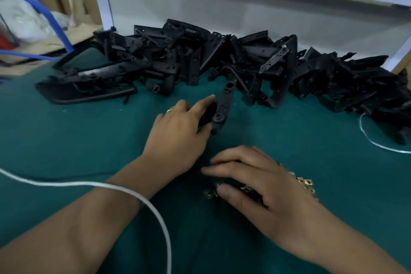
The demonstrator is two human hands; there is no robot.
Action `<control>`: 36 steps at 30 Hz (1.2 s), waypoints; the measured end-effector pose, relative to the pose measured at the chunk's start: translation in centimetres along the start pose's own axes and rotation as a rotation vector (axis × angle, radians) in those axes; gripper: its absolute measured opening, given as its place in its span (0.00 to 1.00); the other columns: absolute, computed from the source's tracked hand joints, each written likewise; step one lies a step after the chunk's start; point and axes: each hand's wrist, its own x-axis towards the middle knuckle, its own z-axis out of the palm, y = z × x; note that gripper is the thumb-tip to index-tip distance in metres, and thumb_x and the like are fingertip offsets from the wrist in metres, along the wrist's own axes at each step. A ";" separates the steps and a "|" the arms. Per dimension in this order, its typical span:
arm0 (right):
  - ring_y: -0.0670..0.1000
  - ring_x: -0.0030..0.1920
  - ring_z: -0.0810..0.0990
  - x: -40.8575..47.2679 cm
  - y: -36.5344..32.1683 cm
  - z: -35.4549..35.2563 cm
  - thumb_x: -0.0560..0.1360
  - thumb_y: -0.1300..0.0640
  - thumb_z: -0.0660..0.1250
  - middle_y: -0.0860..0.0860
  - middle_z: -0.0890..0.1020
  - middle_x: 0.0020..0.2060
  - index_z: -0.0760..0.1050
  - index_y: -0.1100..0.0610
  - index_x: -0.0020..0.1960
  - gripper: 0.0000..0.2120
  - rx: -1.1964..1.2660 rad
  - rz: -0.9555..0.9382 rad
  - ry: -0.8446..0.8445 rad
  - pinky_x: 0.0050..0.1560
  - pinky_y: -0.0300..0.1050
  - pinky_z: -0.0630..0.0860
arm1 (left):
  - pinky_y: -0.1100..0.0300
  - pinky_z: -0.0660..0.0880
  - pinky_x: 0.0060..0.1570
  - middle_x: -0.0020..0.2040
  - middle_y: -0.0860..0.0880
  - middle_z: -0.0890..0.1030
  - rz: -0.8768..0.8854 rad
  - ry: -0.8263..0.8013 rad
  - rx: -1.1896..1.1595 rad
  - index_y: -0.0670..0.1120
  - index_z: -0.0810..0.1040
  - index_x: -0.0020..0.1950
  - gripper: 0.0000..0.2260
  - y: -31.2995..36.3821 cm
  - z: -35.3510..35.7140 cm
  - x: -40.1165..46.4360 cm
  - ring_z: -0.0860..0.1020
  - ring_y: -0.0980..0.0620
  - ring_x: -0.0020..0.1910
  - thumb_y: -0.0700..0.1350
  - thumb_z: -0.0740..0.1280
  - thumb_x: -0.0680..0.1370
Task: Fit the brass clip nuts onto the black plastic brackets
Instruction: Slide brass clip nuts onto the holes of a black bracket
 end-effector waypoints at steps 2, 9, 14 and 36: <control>0.41 0.69 0.74 0.2 -0.4 0.6 0.86 0.46 0.63 0.36 0.76 0.67 0.80 0.42 0.67 0.13 -0.076 -0.140 -0.057 0.68 0.38 0.69 | 0.50 0.69 0.52 0.53 0.50 0.73 0.003 0.024 -0.007 0.64 0.59 0.80 0.26 0.0 0.0 -0.1 0.75 0.43 0.54 0.55 0.61 0.83; 0.45 0.56 0.78 -0.3 1.8 -0.9 0.82 0.55 0.71 0.40 0.80 0.53 0.84 0.48 0.55 0.04 -0.053 -0.089 -0.002 0.60 0.44 0.74 | 0.49 0.73 0.55 0.58 0.51 0.76 -0.016 0.035 -0.072 0.59 0.67 0.76 0.22 -0.5 0.3 -0.1 0.76 0.45 0.57 0.55 0.63 0.81; 0.49 0.59 0.79 -1.2 3.2 -1.8 0.78 0.54 0.76 0.41 0.80 0.51 0.80 0.43 0.54 0.08 0.074 0.083 0.055 0.58 0.39 0.74 | 0.49 0.72 0.54 0.55 0.54 0.74 0.031 0.038 -0.067 0.62 0.66 0.75 0.21 -0.6 0.4 -0.3 0.76 0.47 0.54 0.55 0.63 0.82; 0.49 0.50 0.83 -0.8 6.9 -2.1 0.69 0.56 0.79 0.50 0.86 0.47 0.85 0.49 0.52 0.13 0.928 0.439 0.759 0.57 0.41 0.80 | 0.54 0.74 0.30 0.48 0.57 0.68 0.364 -0.091 -0.007 0.72 0.47 0.80 0.28 2.1 -0.2 -1.8 0.71 0.55 0.36 0.66 0.45 0.78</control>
